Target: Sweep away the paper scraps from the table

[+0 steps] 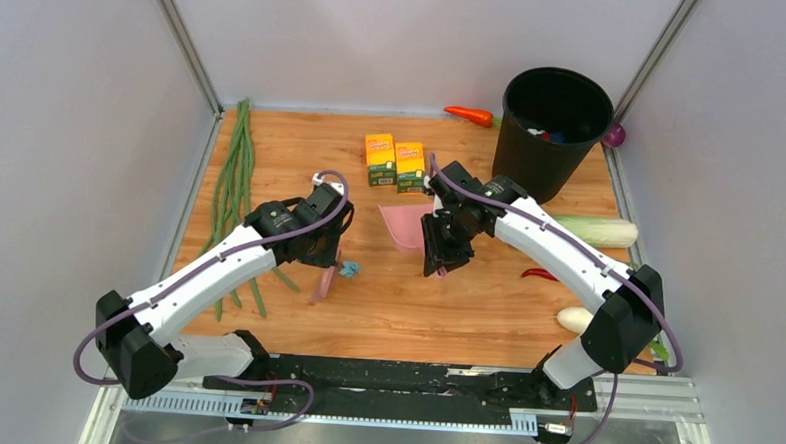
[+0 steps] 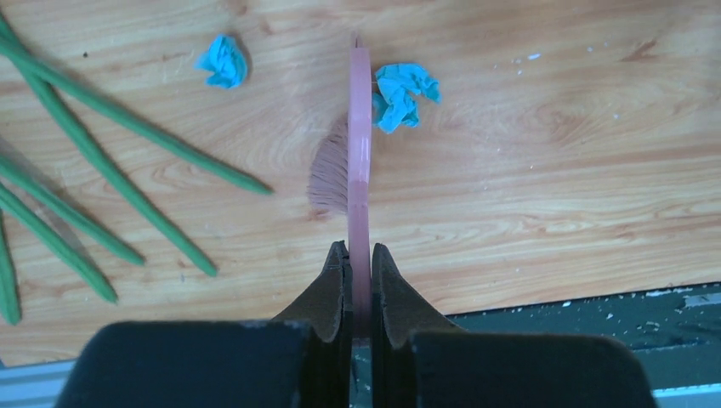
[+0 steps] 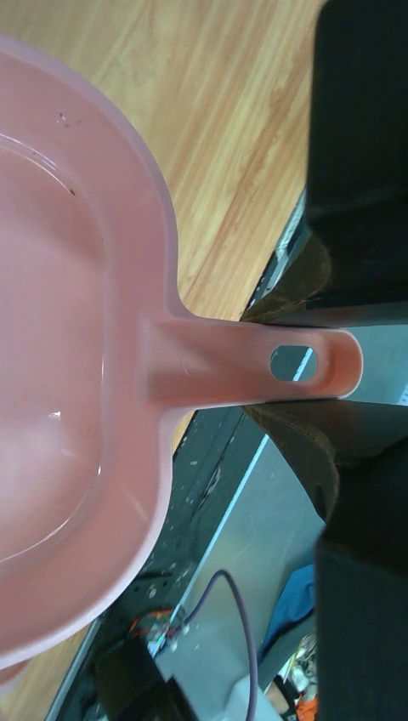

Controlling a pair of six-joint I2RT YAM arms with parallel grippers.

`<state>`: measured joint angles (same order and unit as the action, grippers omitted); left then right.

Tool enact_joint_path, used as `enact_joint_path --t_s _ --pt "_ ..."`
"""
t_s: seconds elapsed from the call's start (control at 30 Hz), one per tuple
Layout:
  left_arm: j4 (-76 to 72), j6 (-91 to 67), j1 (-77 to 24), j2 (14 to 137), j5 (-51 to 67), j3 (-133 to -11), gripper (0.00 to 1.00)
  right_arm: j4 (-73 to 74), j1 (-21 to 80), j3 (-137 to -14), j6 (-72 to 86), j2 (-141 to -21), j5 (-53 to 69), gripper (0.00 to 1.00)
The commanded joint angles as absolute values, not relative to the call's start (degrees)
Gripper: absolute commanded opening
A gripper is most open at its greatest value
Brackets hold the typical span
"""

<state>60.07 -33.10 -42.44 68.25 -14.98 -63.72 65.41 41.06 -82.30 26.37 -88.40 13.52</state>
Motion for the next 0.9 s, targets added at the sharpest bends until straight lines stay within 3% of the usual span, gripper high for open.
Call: enact_joint_path --t_s 0.0,0.37,0.87 --pt "55.64 -30.68 -41.84 72.24 -12.75 -65.38 0.0 66.71 41.83 -79.11 26.01 -86.4 10.81 0.0" --pt "53.44 -29.62 -41.75 79.45 -9.58 -70.48 0.0 65.39 43.15 -71.81 26.46 -83.41 10.02 0.0" --pt "56.86 -28.21 -41.75 79.72 -9.14 -77.69 0.0 65.92 48.87 -68.29 27.51 -83.5 7.82 0.0"
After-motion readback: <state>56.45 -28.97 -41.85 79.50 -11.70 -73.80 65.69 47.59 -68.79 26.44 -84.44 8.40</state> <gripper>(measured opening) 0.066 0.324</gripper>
